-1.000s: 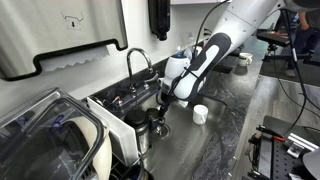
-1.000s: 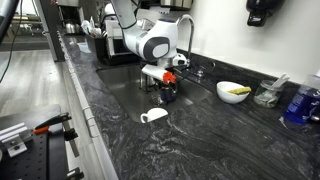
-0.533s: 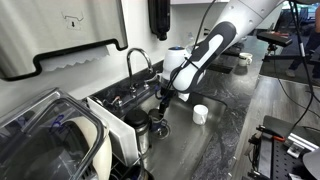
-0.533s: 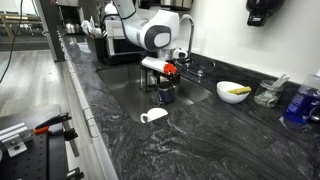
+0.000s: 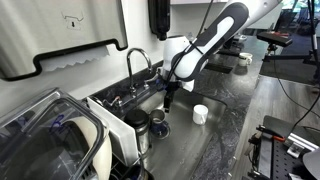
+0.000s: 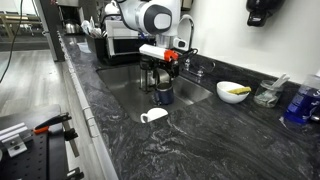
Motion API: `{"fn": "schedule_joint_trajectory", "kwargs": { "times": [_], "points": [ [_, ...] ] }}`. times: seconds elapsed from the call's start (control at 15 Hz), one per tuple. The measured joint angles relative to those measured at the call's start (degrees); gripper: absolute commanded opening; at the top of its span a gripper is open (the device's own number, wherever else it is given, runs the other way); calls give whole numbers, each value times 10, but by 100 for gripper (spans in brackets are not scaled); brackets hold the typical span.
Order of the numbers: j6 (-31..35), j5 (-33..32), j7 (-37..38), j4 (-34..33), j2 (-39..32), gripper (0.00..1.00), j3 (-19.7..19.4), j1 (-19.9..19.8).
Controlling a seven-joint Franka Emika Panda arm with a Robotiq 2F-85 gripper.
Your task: Put the black cup slightly over the drain
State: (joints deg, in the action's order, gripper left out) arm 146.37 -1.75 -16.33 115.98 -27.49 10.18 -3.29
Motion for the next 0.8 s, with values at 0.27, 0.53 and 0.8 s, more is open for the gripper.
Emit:
{"fn": "schedule_joint_trajectory", "kwargs": {
  "times": [0.27,0.53,0.8],
  "points": [
    [-109,5,-45,6,41,100,-1,-2],
    [-201,1,-70,11,84,100,-13,-2],
    [-227,0,-84,29,128,100,-23,-1]
  ]
}}
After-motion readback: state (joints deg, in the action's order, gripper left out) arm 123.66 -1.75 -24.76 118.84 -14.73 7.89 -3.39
